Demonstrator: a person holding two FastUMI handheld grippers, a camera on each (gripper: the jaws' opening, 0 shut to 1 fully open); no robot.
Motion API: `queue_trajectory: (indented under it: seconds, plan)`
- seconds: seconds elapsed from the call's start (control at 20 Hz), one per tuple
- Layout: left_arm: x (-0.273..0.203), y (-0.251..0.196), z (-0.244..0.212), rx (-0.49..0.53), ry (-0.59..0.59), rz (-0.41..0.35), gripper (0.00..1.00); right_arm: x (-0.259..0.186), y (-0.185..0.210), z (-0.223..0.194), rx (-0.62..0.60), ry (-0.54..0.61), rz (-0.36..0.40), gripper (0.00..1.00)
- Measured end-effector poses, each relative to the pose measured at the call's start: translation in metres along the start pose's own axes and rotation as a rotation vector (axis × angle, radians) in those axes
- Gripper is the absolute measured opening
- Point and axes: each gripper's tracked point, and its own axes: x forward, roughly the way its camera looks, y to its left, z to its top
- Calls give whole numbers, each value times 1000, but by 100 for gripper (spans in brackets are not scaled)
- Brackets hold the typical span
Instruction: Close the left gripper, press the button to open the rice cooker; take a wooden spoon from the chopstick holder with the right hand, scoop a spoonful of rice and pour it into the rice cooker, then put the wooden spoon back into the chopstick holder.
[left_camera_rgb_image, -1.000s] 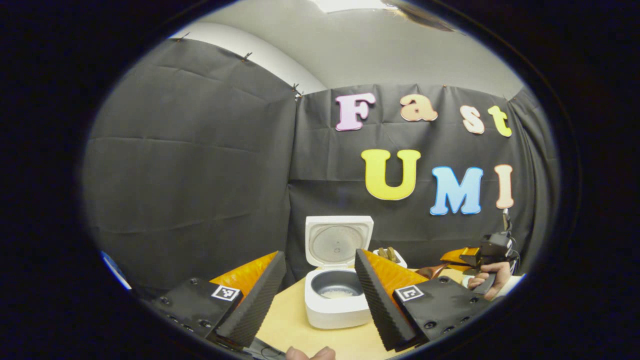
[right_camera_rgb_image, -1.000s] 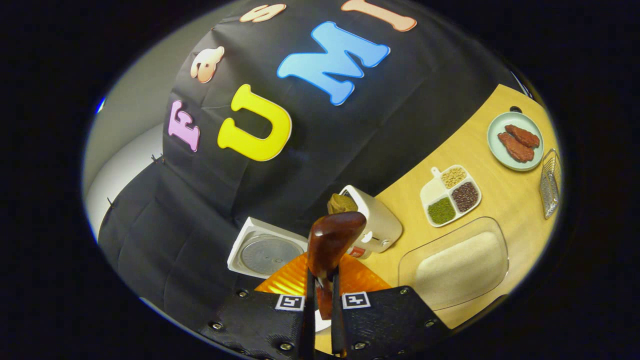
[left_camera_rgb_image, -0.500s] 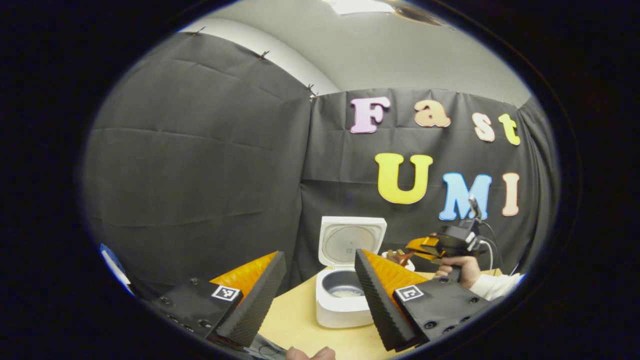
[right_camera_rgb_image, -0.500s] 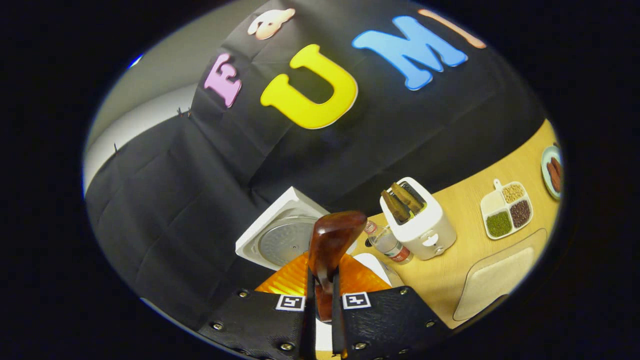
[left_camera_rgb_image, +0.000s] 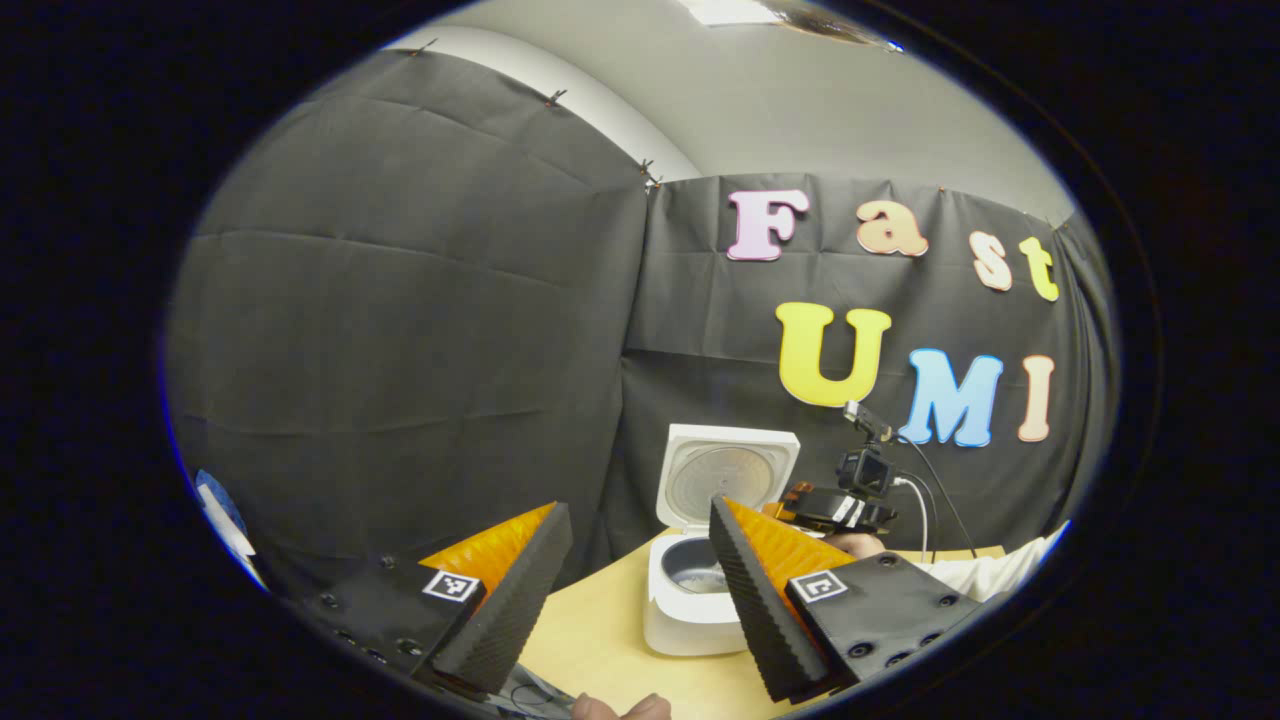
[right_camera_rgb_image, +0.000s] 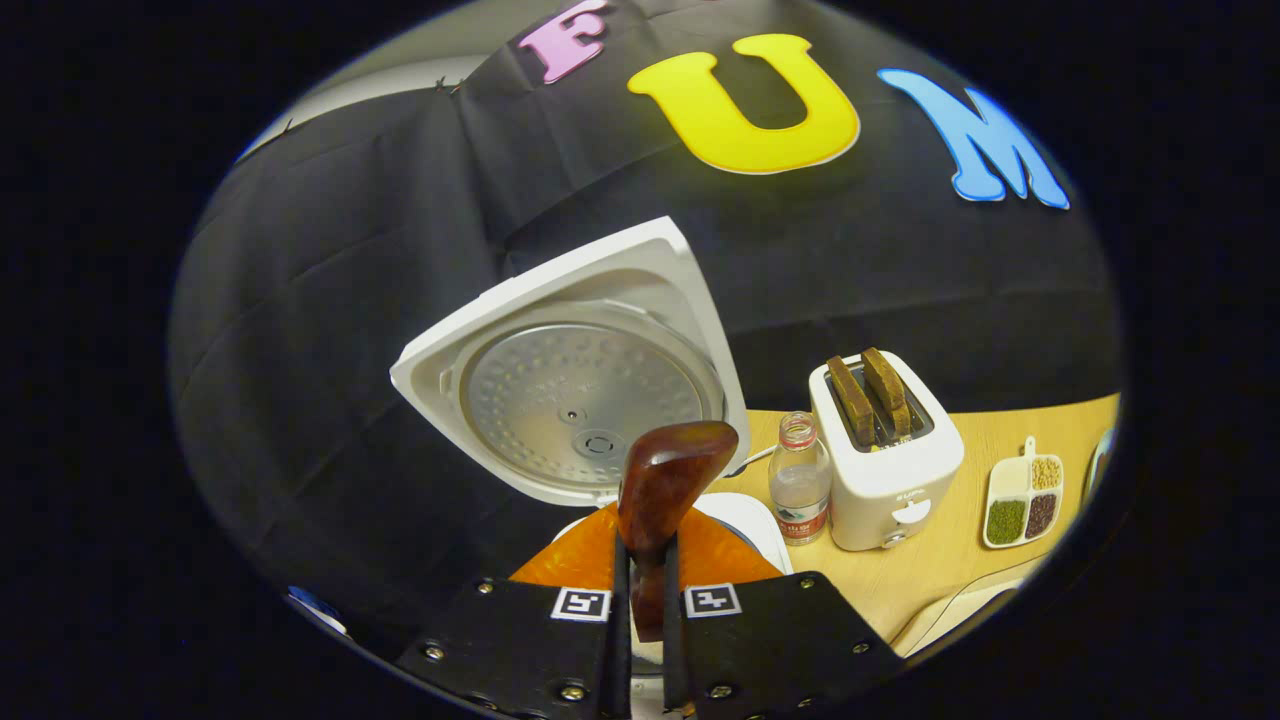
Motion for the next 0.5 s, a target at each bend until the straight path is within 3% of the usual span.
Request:
queue_trajectory:
  seconds: [0.05,0.2,0.35,0.5]
  plan:
    - [1,3,-2,-8,4,5,93,3,2,-3,-22,9,1,13]
    - [5,8,-7,-18,11,14,97,12,5,-8,-150,10,-8,13]
    - [4,12,-9,-13,16,17,93,18,17,-14,-261,12,9,13]
    - [7,14,-5,-18,14,20,97,14,29,-15,-441,-14,10,13]
